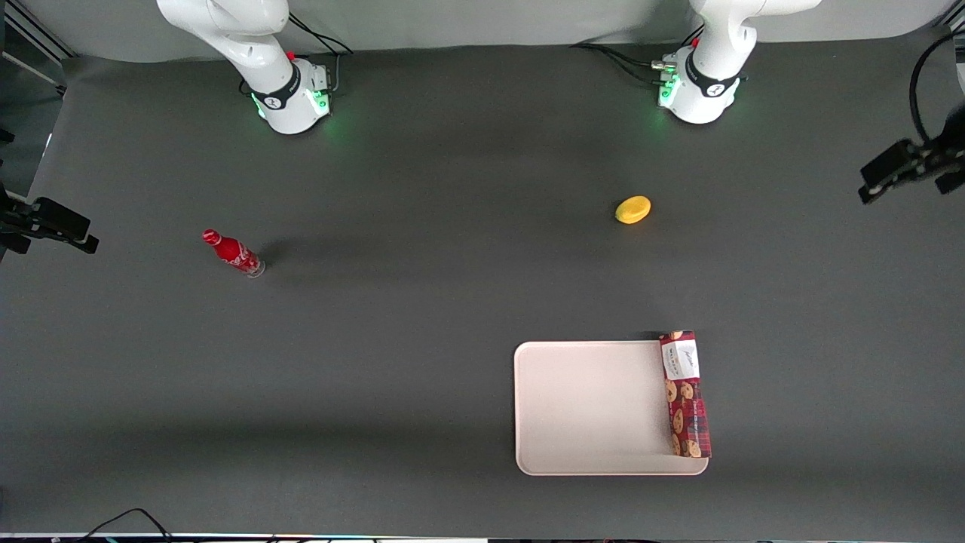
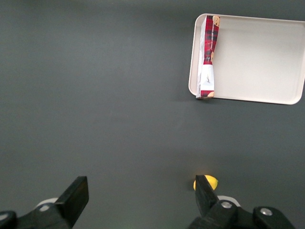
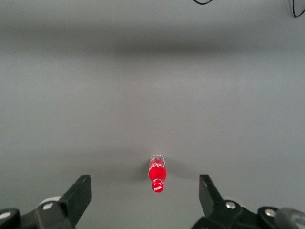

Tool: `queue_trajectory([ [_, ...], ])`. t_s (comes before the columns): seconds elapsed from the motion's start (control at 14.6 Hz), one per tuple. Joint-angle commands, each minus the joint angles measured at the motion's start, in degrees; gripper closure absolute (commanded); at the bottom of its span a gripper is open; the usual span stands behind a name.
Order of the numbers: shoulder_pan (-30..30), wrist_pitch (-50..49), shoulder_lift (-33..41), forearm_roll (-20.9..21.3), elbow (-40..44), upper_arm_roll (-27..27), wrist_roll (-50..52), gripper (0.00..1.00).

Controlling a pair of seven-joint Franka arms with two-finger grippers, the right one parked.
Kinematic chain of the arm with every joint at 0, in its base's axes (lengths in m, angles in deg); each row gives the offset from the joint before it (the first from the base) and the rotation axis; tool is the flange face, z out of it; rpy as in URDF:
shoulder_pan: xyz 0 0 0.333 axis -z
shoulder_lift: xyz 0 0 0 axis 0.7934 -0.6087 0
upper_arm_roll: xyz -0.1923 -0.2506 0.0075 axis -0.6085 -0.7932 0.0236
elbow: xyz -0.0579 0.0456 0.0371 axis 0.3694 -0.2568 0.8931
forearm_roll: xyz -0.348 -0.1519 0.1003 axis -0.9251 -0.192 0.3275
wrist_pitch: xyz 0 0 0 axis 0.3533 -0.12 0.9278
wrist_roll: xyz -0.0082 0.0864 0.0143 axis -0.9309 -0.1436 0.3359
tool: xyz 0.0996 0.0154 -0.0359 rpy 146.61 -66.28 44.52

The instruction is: Place red cookie box on tray

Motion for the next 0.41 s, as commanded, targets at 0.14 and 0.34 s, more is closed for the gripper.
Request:
queue_trajectory([
  [0.14, -1.02, -1.38, 4.58, -0.51, -3.03, 0.61, -6.58, 0.00],
  [0.34, -0.84, -1.47, 4.76, -0.51, -3.12, 1.14, -6.85, 0.00],
])
